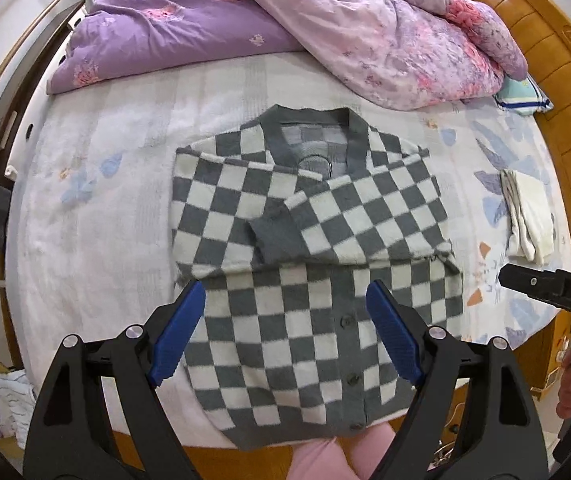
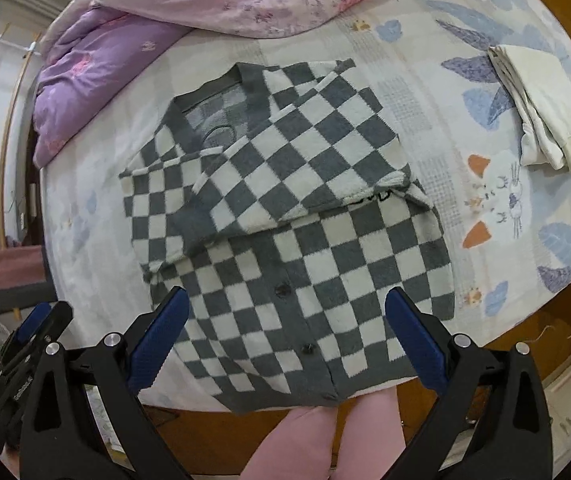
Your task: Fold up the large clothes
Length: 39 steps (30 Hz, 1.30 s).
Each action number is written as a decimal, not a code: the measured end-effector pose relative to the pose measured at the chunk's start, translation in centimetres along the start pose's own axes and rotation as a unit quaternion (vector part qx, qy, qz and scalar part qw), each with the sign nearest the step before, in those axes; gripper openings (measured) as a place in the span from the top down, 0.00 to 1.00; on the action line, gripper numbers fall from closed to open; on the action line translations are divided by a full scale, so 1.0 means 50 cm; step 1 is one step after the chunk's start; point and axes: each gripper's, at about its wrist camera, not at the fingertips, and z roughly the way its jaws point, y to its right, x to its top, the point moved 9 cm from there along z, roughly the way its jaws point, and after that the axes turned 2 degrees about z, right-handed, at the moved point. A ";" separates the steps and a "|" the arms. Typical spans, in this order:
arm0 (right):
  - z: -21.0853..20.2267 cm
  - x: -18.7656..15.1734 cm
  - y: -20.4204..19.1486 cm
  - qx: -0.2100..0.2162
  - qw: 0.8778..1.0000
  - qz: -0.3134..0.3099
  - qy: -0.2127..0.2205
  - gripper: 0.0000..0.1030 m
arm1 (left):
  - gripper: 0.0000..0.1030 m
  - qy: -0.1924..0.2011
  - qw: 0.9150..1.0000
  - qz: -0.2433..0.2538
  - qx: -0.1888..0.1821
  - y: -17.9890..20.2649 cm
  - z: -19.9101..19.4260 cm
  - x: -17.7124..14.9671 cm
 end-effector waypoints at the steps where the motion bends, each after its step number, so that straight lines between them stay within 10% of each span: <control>1: 0.007 0.015 0.001 -0.003 1.000 0.003 -0.001 0.08 | 0.19 -0.006 1.000 -0.006 0.000 -0.010 0.016 0.012; 19: 0.188 0.282 0.083 -0.058 0.997 0.015 -0.054 0.08 | 0.19 -0.080 0.982 -0.168 -0.016 -0.226 0.340 0.215; 23: 0.219 0.314 0.097 -0.074 0.995 0.007 -0.061 0.08 | 0.30 -0.048 0.984 -0.161 -0.064 -0.247 0.398 0.276; 39: 0.309 0.429 0.152 -0.089 0.995 -0.015 -0.044 0.08 | 0.43 -0.136 0.980 -0.145 0.007 -0.412 0.687 0.323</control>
